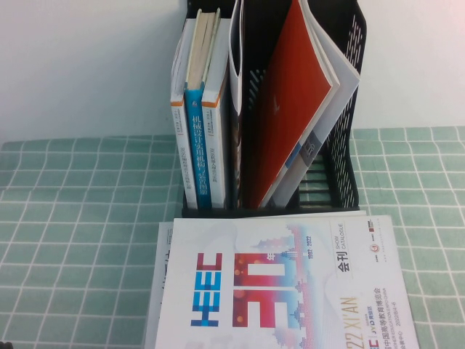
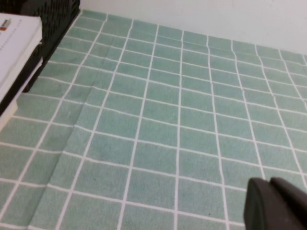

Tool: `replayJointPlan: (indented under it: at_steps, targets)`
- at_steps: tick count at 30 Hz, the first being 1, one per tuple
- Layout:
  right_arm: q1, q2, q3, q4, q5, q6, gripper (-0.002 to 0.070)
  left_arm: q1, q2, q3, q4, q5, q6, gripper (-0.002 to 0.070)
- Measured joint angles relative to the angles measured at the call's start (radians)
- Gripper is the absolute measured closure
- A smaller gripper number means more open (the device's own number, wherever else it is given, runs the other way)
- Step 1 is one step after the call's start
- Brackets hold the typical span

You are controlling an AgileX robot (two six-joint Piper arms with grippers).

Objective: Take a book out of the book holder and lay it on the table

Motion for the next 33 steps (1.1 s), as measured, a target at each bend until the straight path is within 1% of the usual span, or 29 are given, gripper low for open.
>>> replayJointPlan:
  at_steps: [12, 19, 33]
  targets:
    - [0.0, 0.0, 0.0, 0.0, 0.0, 0.002, 0.0678, 0.0, 0.0, 0.0, 0.0, 0.0, 0.0, 0.0677]
    - [0.0, 0.0, 0.0, 0.0, 0.0, 0.065, 0.0678, 0.0, 0.0, 0.0, 0.0, 0.0, 0.0, 0.0677]
    - [-0.001, 0.0, 0.0, 0.0, 0.0, 0.07, 0.0678, 0.0, 0.0, 0.0, 0.0, 0.0, 0.0, 0.0677]
